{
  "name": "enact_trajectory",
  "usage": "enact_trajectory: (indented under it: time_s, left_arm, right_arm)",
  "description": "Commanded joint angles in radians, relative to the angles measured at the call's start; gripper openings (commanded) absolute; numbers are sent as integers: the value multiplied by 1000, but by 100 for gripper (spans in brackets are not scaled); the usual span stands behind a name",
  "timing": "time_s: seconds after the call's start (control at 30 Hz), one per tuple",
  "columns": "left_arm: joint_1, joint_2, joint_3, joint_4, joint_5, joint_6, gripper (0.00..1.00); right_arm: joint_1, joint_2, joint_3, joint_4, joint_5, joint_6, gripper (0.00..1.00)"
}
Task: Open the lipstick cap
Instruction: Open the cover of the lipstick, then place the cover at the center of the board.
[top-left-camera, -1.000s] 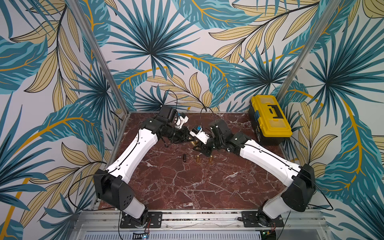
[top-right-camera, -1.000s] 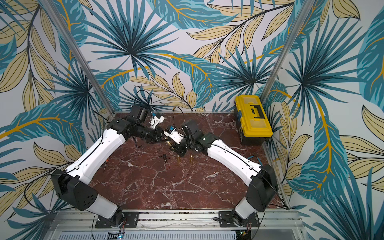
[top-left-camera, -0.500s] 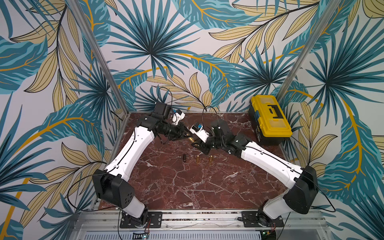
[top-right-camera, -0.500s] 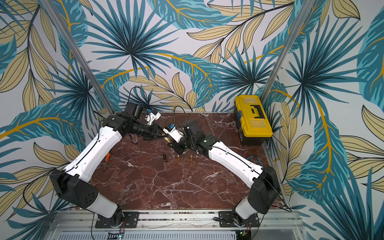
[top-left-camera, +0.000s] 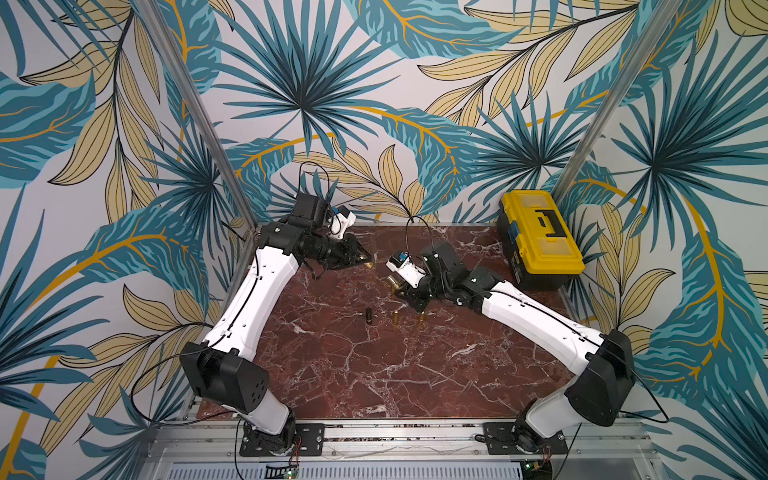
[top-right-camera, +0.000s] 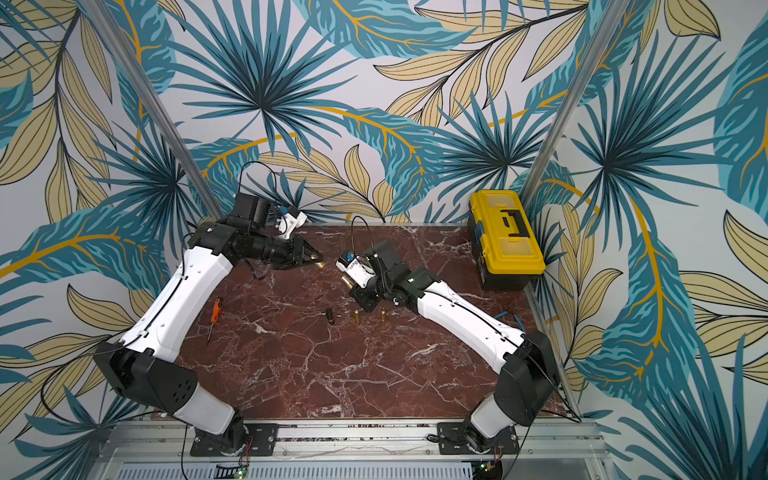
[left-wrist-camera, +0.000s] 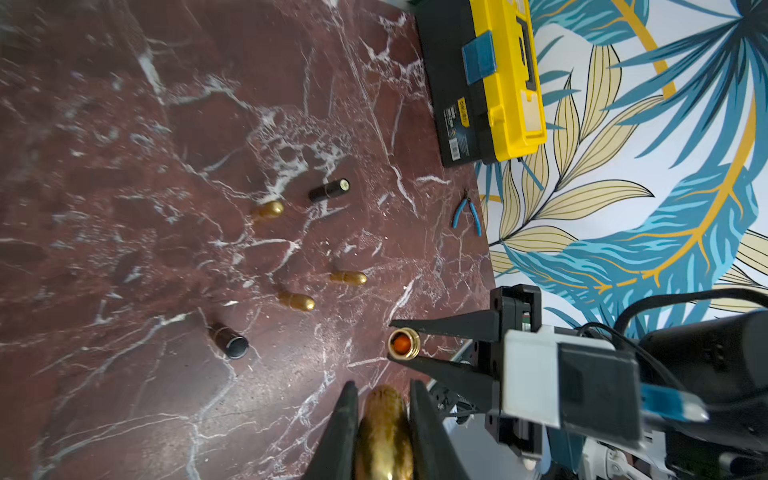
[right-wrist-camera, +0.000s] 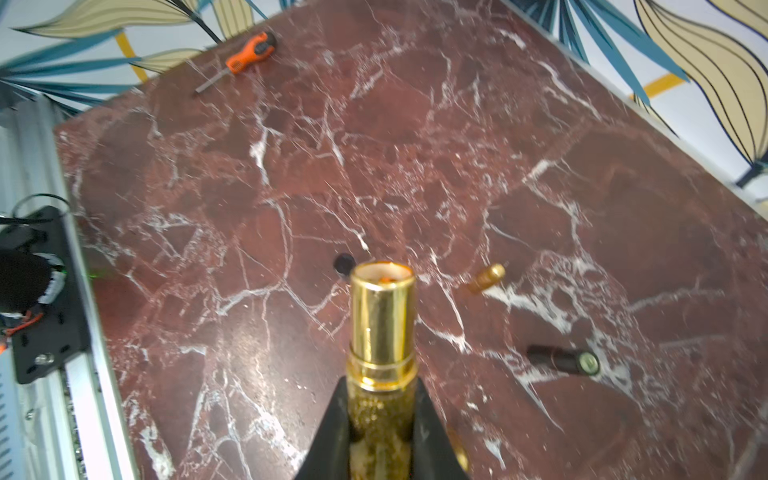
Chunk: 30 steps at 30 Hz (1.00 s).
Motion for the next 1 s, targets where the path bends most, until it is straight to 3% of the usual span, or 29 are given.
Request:
enact_trajectory:
  time_s: [0.0,0.17,0.3,0.47,0.97]
  left_arm:
    - [18,3,37,-29,-37,31,0]
    - [35,9,37,-29,-139,40,0]
    - [13,61,-6,-28,-430,67,0]
    - [1,215,-10,-21,-581,67,0]
    - [3,453,-85,227,-687,42,0]
  right_arm:
    - [3,9,-12,-58,41,-6,0]
    - [3,5,-14,-45,50,1,0]
    - [3,-7,-6,-15,31,22,0]
    - [8,-29,23,4,19,34,0]
    - [20,-50,9,17,58,29,0]
